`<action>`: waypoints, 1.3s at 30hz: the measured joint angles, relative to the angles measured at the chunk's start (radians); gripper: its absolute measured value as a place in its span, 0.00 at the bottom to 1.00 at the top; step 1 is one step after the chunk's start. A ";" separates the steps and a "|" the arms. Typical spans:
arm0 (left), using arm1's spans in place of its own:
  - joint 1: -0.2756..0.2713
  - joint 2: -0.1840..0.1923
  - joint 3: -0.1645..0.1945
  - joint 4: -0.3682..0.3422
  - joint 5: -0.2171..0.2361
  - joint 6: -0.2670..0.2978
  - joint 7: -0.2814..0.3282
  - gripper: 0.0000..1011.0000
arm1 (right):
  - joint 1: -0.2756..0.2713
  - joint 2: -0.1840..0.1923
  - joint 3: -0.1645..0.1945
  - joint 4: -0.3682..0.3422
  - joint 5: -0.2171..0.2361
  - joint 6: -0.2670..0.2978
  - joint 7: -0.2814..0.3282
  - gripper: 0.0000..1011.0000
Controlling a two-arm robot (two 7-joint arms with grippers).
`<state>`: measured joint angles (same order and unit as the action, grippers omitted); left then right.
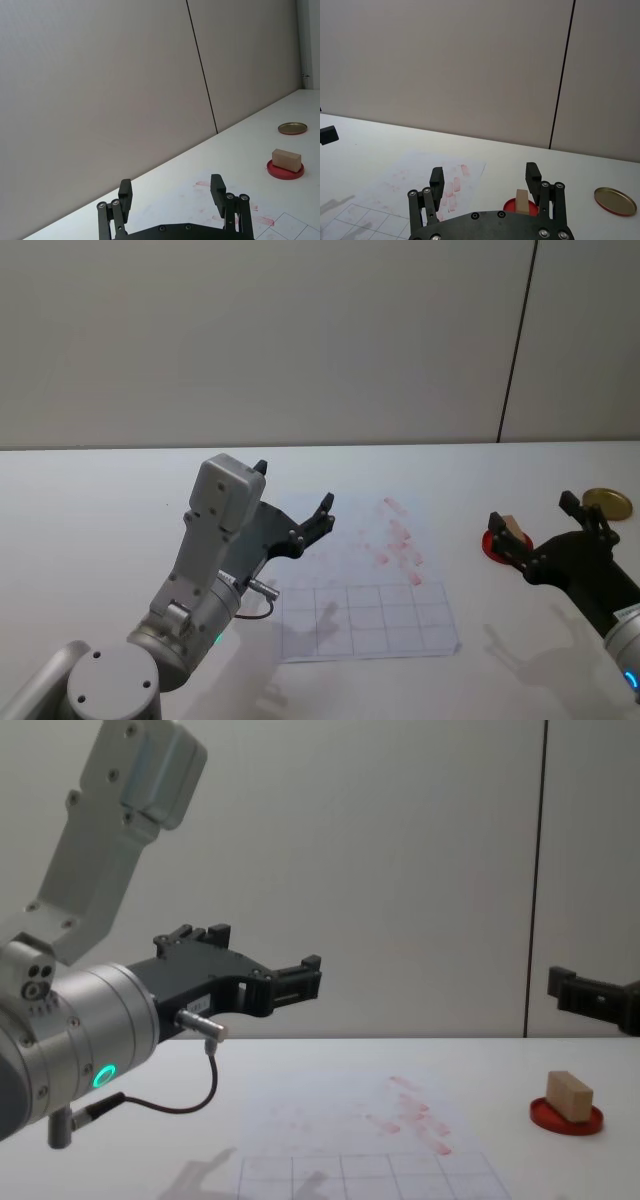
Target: Use the one hand to pick up the stamp and affix it onto the A4 paper.
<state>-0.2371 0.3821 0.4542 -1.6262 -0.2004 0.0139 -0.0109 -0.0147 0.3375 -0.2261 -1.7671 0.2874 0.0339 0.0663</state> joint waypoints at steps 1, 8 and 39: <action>0.000 0.000 0.000 0.000 0.000 0.000 0.000 0.98 | 0.000 0.000 0.000 0.000 0.000 0.000 0.000 0.99; 0.000 0.000 0.000 0.000 0.000 0.000 0.000 0.98 | 0.000 0.000 0.000 0.000 0.000 0.000 0.000 0.99; 0.000 0.000 0.000 0.000 0.000 0.000 0.000 0.98 | 0.007 -0.008 -0.002 0.000 -0.006 0.031 -0.009 0.99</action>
<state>-0.2371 0.3821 0.4542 -1.6262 -0.2004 0.0139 -0.0109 -0.0079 0.3290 -0.2277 -1.7671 0.2816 0.0646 0.0577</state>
